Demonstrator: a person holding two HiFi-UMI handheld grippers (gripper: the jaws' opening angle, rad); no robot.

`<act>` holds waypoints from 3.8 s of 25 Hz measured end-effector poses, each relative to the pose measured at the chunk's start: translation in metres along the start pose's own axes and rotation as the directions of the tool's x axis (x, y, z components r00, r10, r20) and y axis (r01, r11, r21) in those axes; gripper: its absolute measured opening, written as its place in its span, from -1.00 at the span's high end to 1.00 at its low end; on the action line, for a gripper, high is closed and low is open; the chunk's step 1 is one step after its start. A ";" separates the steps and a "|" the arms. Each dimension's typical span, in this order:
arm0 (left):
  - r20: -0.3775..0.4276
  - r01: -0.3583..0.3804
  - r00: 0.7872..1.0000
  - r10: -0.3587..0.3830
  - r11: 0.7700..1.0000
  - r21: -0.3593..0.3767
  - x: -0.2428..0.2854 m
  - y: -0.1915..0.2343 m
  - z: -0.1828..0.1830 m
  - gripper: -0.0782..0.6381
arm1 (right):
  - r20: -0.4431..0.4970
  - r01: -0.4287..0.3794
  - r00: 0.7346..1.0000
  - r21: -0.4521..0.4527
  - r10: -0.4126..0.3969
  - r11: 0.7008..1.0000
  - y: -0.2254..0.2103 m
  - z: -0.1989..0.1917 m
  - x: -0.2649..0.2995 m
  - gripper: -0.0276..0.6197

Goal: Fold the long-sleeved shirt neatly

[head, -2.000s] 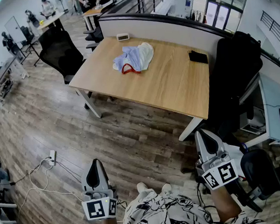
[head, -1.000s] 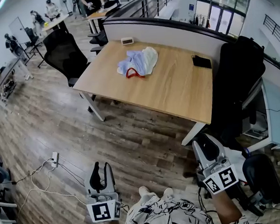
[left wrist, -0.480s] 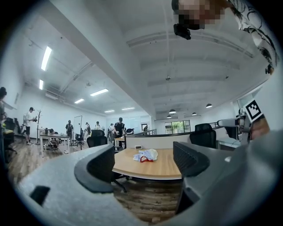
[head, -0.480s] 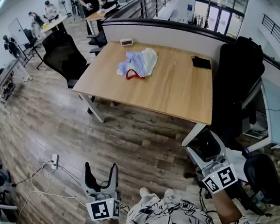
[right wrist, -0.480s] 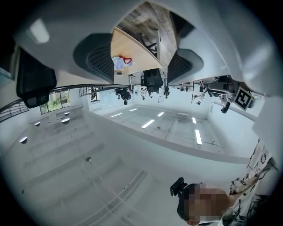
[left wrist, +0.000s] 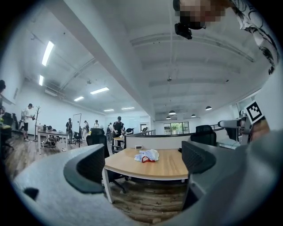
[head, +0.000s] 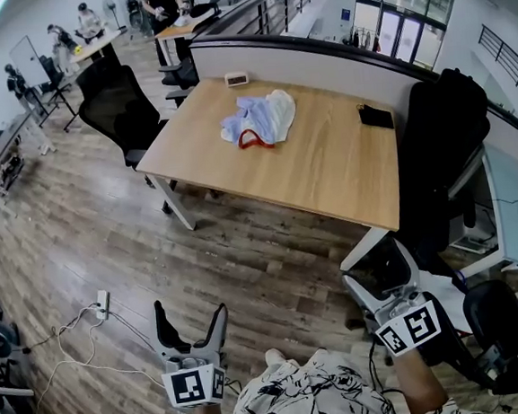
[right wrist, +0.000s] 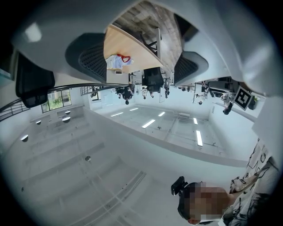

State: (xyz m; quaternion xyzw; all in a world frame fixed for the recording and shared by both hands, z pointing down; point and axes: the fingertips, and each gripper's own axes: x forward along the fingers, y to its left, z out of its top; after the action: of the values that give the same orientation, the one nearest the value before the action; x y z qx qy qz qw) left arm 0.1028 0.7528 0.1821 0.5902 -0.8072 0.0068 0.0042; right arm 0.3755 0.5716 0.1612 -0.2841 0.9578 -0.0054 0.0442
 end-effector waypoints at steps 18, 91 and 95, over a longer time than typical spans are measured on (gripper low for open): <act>-0.015 -0.002 1.000 0.002 1.000 -0.021 0.057 0.050 -0.020 -0.90 | -0.018 0.034 0.999 0.023 -0.034 0.999 -0.003 -0.024 0.060 -0.59; -0.405 0.802 0.597 -0.693 0.500 0.326 0.751 0.080 -0.150 -0.90 | -0.530 -0.023 0.833 -0.321 -0.159 0.947 -0.247 -0.226 0.593 -0.56; -0.500 0.849 0.522 -0.691 0.367 0.379 0.739 0.066 -0.203 -0.90 | -0.663 -0.341 0.748 -0.411 -0.020 0.845 -0.238 -0.281 0.600 -0.47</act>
State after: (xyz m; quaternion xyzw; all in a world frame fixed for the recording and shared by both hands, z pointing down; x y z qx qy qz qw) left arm -0.1841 0.0717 0.3961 0.8631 -0.3783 0.3273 -0.0699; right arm -0.0203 0.0416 0.4005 -0.1790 0.9012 0.1537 -0.3635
